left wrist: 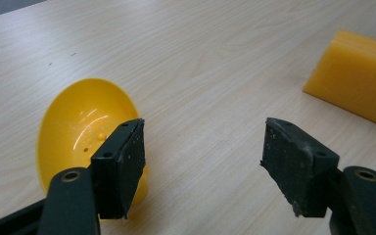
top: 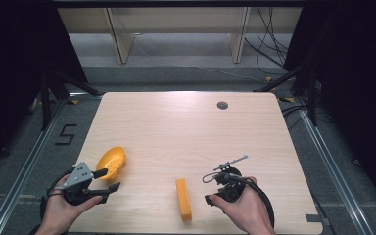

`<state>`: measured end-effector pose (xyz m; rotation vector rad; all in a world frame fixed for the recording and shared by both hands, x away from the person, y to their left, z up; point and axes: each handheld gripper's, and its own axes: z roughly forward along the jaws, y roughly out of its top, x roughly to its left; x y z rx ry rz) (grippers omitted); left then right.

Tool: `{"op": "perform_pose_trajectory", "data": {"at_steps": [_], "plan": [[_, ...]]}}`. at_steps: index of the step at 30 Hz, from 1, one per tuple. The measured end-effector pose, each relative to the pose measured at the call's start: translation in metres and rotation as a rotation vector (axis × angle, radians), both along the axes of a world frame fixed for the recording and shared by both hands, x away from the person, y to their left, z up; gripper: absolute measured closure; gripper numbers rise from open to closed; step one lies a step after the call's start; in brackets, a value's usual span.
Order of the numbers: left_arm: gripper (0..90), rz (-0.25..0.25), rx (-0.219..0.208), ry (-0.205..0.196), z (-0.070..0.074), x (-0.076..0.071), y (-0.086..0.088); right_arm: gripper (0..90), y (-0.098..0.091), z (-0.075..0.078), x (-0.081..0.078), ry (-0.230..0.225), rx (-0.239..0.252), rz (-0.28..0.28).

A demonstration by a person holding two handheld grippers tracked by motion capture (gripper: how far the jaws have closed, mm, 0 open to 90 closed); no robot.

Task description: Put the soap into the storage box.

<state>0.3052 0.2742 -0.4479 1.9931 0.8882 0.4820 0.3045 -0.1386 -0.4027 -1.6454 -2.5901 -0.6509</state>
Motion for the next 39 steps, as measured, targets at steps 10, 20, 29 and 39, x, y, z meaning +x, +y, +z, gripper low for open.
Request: {"op": "perform_pose_trajectory", "data": {"at_steps": [10,20,29,39], "plan": [[32.0,-0.035,0.001,0.011,-0.004,0.000,-0.006,45.9,0.049,0.012,0.009,0.068,-0.006,0.088],[32.0,-0.026,-0.002,0.000,-0.003,0.000,-0.004,41.1,0.087,0.001,0.021,0.113,-0.087,0.109],[31.9,-0.031,0.013,-0.001,-0.003,0.001,-0.005,40.8,0.096,-0.015,0.028,0.182,-0.127,0.063],[31.4,-0.031,0.021,0.005,-0.004,0.001,-0.006,41.4,0.103,-0.032,0.031,0.196,-0.138,0.100]]}}
